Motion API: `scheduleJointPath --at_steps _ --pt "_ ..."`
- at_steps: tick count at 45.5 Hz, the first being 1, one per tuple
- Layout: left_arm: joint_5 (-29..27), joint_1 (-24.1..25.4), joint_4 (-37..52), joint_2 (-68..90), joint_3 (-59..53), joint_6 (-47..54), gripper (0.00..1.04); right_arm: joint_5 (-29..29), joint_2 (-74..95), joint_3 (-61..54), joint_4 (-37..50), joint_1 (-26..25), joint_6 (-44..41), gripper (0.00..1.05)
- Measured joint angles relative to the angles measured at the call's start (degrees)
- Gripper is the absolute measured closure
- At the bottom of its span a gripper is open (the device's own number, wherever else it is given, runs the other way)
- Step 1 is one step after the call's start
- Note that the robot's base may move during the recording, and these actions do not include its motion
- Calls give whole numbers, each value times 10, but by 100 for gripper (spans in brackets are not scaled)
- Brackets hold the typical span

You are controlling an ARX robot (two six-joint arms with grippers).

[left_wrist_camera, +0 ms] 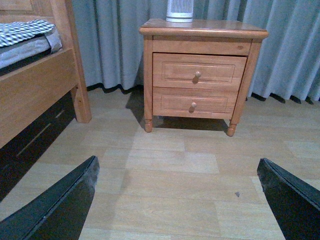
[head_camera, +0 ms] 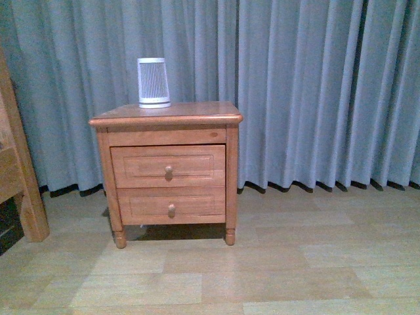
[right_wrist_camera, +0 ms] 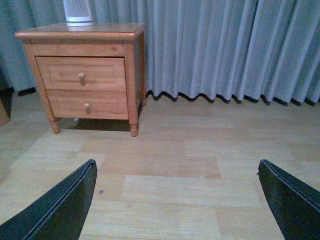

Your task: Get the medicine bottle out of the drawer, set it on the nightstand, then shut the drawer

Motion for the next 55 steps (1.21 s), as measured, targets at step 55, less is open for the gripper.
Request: scheduleJointPath --at_steps 55 --pt "0 0 0 0 0 0 7 0 0 0 0 0 0 7"
